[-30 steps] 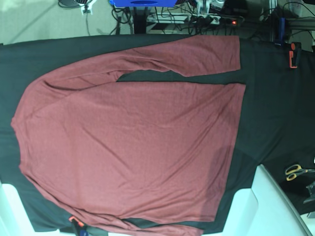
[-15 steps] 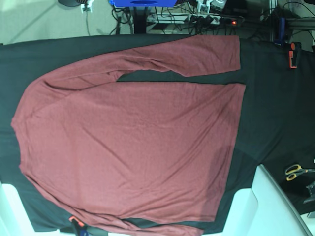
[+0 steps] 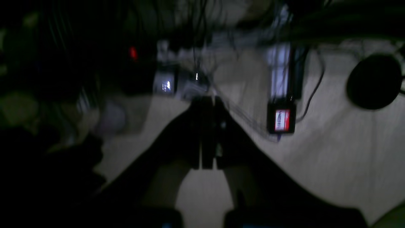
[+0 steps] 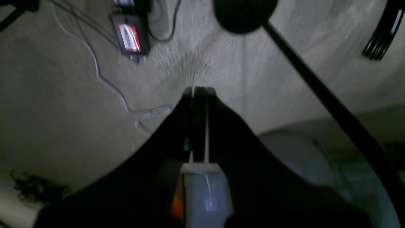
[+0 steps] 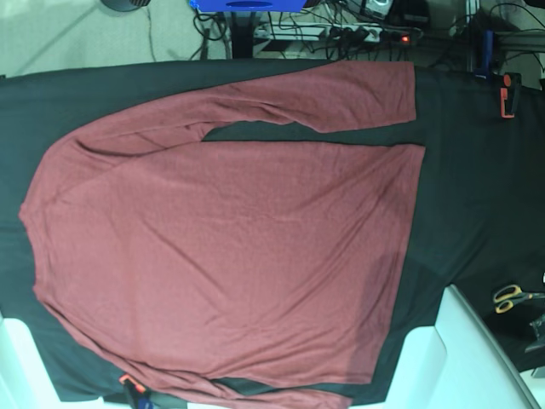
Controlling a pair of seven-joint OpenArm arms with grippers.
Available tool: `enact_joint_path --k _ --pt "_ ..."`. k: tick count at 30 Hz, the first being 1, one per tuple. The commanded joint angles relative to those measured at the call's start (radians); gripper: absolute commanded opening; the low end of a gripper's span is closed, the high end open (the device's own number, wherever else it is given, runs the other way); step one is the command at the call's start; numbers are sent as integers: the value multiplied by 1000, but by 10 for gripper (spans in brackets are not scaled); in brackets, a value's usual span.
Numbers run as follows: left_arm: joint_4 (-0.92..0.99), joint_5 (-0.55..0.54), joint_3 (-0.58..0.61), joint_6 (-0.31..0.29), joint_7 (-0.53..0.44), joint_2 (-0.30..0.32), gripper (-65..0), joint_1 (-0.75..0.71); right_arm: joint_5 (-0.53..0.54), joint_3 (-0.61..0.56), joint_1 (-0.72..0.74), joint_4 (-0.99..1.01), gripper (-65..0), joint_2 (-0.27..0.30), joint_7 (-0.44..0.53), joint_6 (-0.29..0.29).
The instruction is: Fold the T-shirt properly
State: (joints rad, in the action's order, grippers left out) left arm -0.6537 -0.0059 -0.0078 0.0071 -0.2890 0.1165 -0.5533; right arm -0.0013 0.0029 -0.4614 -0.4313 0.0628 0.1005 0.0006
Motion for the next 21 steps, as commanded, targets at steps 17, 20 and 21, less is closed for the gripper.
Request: enact_joint_path --k 17,20,21 --pt "-702 -136 -99 0 -6 42 -650 -370 2 329 -448 -1178 -648 -14 -408 6" --pt "-792 -185 -166 -2 -6 42 -650 -400 2 378 -452 -1297 -642 -45 -419 6" --pt "-823 -182 -183 -2 -6 42 -650 -402 4 394 -451 -1336 -642 -57 -419 6"
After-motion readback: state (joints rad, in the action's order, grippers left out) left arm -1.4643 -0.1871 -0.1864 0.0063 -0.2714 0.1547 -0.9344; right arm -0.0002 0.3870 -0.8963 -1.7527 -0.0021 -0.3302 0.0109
